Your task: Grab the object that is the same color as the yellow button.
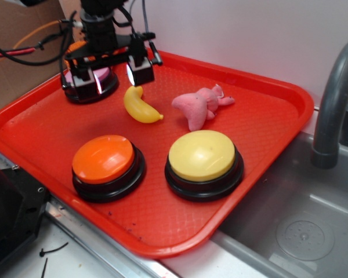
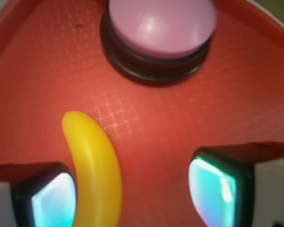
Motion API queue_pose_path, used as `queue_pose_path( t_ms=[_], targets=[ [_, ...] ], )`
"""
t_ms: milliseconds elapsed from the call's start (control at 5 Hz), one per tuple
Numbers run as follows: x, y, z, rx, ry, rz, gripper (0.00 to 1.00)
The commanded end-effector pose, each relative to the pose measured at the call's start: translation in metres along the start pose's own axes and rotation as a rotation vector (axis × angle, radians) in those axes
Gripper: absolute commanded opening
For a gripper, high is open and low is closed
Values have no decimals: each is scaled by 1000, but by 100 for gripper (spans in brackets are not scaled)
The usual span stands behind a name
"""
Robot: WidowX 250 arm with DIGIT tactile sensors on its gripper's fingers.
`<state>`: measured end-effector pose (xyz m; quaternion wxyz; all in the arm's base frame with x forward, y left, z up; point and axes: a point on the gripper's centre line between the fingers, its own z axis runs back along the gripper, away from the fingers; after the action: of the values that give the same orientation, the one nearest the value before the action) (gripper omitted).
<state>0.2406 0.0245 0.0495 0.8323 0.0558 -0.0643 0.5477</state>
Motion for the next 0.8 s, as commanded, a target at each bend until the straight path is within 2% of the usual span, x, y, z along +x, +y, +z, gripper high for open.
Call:
queue_pose_path(
  t_ms=[0, 200, 400, 600],
  targets=[
    [-3, -10, -20, -36, -36, -9, 100],
    [-6, -4, -16, -69, -32, -18, 0],
    [-8, -2, -17, -65, -40, -11, 0],
    [-6, -1, -5, -96, 1, -149, 0]
  ],
)
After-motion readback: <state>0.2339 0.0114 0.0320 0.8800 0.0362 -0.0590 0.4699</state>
